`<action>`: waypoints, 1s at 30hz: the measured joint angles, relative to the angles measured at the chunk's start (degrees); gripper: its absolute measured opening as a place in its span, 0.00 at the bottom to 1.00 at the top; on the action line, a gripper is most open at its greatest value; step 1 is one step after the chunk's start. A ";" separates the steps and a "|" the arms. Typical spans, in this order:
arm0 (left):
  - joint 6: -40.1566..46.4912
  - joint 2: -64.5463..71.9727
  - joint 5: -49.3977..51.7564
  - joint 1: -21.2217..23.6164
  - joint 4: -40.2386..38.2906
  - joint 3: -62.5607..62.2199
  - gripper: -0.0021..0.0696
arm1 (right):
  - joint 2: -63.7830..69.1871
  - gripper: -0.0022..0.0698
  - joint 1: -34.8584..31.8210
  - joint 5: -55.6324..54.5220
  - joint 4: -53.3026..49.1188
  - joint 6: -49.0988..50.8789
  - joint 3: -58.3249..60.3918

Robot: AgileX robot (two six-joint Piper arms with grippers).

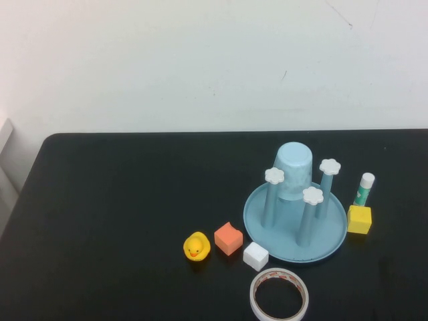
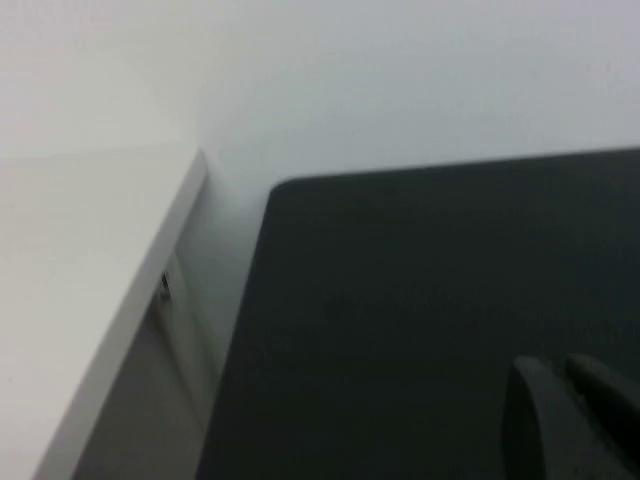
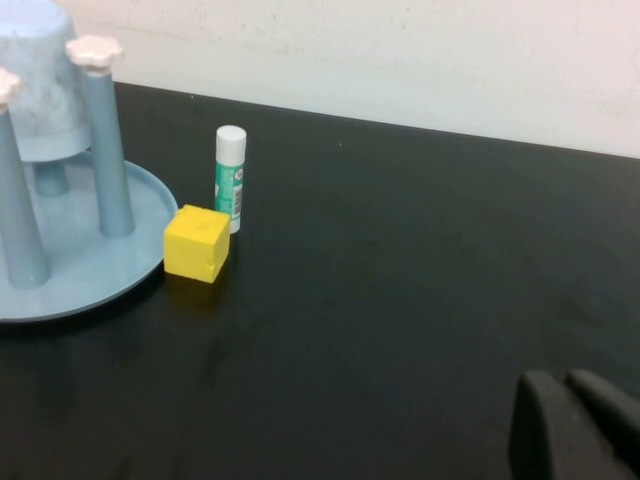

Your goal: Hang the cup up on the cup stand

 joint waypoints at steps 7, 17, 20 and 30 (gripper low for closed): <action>0.16 -0.04 6.30 0.00 -0.54 0.00 0.03 | 0.00 0.03 0.00 0.00 0.00 0.00 0.00; 0.16 -0.04 7.01 -0.21 -1.50 -0.10 0.03 | 0.00 0.03 0.00 0.00 0.00 0.00 0.00; 0.16 -0.04 7.01 -0.21 -1.58 -0.10 0.03 | 0.00 0.03 0.00 0.00 0.00 0.00 0.00; 0.16 -0.04 7.25 -0.21 -1.77 -0.10 0.03 | 0.00 0.03 0.00 0.00 0.00 0.00 0.00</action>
